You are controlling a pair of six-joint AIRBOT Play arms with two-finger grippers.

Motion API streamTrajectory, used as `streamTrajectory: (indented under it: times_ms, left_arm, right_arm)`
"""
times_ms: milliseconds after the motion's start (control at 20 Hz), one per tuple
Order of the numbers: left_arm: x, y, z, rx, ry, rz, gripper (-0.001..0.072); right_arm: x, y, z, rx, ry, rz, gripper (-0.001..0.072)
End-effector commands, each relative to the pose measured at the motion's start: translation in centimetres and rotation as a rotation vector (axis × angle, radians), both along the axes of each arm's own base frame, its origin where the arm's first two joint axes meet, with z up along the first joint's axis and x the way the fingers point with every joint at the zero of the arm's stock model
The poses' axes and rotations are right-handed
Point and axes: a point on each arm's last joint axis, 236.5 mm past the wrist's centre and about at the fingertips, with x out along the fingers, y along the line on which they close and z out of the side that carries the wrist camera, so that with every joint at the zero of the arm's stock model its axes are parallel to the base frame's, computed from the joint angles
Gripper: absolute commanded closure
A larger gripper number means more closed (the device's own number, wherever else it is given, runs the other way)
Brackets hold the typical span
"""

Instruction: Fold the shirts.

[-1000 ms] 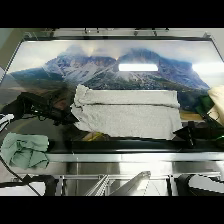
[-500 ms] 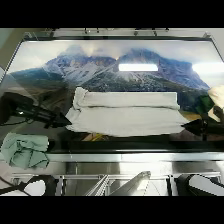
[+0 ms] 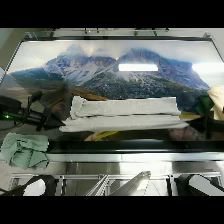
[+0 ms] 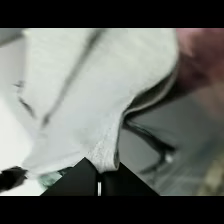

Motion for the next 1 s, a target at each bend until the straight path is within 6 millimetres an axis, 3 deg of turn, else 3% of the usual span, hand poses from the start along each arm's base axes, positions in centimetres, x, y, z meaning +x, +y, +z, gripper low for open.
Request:
streamTrajectory:
  times_ms: [0, 150, 300, 400, 650, 850, 900, 950]
  left_arm:
    - [4.2, -0.6, 1.9, 0.039, -0.071, -0.024, 0.0684]
    - [8.3, -1.6, 1.3, 0.044, -0.075, -0.073, 0.0684]
    - [12.1, -2.4, -1.0, 0.046, -0.036, -0.085, 0.0684]
    - [13.9, -2.1, -3.0, 0.043, -0.011, -0.078, 0.0685]
    - [17.2, -2.0, -6.9, 0.041, 0.03, -0.074, 0.0693]
    - [17.9, -2.4, -8.4, 0.046, 0.04, -0.096, 0.0701]
    - [17.8, -2.5, -8.4, 0.045, 0.041, -0.098, 0.0696]
    - [17.6, -2.3, -8.1, 0.04, 0.046, -0.102, 0.061]
  right_arm:
    - [5.1, -0.9, 2.8, 0.003, -0.201, -0.128, 0.0698]
    - [8.4, -1.4, 1.3, -0.121, -0.283, -0.16, 0.0697]
    - [12.2, -1.9, 0.3, -0.207, -0.375, -0.224, 0.0697]
    - [13.6, -1.9, -1.9, -0.237, -0.368, -0.245, 0.0697]
    - [13.2, -0.8, -8.4, -0.233, -0.252, -0.206, 0.0697]
    - [13.0, 0.2, -9.3, -0.245, -0.259, -0.156, 0.0693]
    - [13.0, 0.7, -8.9, -0.23, -0.271, -0.141, 0.0643]
    - [13.0, 1.2, -8.5, -0.213, -0.283, -0.127, 0.048]
